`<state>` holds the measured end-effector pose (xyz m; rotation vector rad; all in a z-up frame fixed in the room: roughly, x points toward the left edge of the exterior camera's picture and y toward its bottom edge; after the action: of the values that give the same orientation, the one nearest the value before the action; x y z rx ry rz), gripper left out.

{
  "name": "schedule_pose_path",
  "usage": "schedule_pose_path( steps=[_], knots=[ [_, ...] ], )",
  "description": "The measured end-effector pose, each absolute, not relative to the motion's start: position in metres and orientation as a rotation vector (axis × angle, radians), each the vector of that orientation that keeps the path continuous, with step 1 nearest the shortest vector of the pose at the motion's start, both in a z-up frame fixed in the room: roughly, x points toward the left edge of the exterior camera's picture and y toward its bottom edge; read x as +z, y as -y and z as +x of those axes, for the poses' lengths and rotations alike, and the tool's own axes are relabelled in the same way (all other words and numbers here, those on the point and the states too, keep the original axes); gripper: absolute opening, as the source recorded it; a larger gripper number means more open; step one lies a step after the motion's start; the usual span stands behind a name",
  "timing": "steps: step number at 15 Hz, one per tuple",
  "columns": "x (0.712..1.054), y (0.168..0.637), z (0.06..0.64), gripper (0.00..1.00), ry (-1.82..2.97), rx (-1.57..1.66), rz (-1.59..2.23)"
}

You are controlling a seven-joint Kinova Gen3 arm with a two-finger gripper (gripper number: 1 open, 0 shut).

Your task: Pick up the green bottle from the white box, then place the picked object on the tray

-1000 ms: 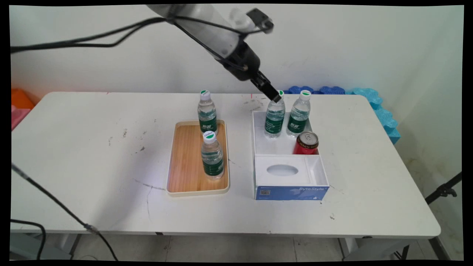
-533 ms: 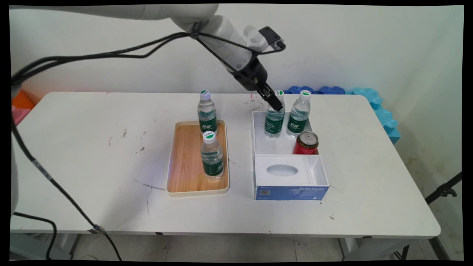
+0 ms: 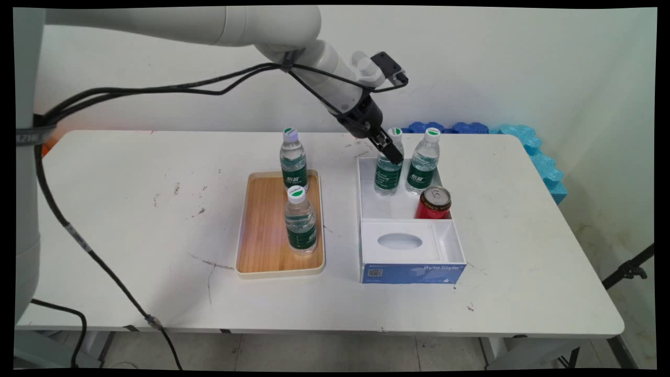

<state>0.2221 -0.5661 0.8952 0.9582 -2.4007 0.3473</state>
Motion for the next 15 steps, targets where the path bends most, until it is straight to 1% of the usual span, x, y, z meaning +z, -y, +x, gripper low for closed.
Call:
schedule_pose_path(
  steps=[3,4,11,15],
  knots=[
    [0.888,0.566,0.219,1.00,2.396,0.346,0.952],
    [0.886,0.566,0.219,0.00,2.393,0.346,0.949],
    [0.882,0.563,0.219,0.00,2.382,0.352,0.916],
    [0.897,0.554,0.231,0.00,2.377,0.350,0.879]
  ],
)
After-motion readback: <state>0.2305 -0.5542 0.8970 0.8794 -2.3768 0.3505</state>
